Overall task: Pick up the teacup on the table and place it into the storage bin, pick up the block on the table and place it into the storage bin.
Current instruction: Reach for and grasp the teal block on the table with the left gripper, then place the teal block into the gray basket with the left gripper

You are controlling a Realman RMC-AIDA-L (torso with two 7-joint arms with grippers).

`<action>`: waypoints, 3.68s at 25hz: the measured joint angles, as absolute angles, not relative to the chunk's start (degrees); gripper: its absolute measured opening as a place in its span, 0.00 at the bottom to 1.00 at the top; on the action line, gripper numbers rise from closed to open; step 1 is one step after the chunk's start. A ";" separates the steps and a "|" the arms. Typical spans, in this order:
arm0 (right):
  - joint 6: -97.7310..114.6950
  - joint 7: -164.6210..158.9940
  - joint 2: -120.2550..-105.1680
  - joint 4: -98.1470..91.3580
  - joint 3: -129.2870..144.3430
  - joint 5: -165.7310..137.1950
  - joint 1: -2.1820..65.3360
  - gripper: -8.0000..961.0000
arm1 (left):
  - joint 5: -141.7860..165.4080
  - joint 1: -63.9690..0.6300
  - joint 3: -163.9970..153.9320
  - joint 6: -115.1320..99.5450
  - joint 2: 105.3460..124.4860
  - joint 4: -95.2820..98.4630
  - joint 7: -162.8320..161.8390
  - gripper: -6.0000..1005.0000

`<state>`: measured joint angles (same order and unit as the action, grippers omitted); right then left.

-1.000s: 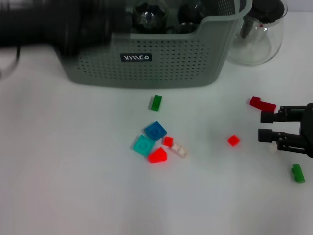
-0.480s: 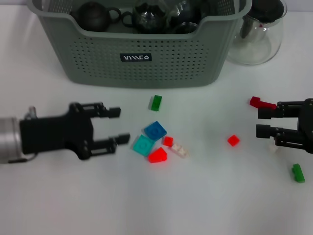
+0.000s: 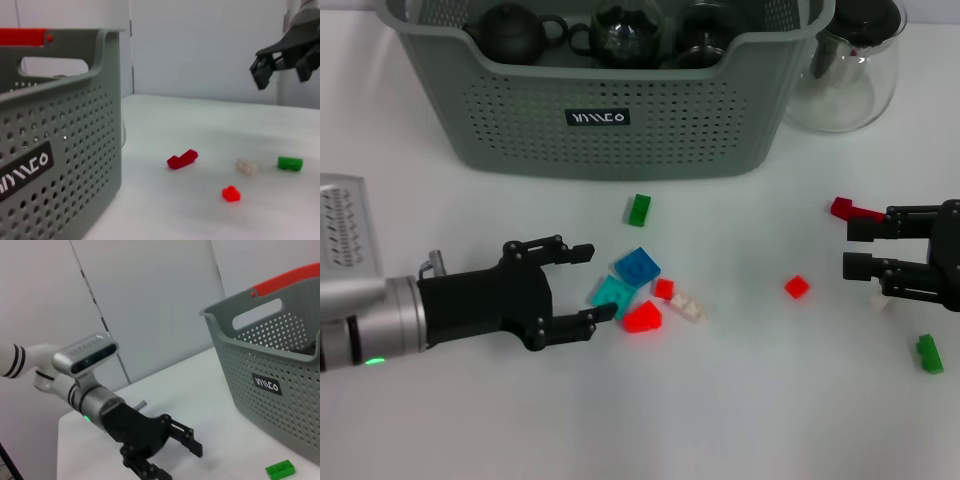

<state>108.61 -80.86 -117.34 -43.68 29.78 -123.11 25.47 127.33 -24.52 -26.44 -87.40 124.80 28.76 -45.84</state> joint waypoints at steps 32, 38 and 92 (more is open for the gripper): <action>108.54 -80.86 -117.33 -43.15 29.79 -123.18 25.40 0.54 | 125.41 -27.50 -26.36 -75.45 124.80 17.86 -36.50 0.73; 108.54 -80.86 -117.33 -43.15 29.79 -123.15 25.40 0.54 | 125.53 -26.76 -25.79 -75.18 124.76 18.36 -36.17 0.73; 108.57 -80.95 -117.24 -43.15 29.79 -123.07 25.48 0.54 | 118.50 -25.37 -15.46 -112.89 121.30 37.45 -59.59 0.41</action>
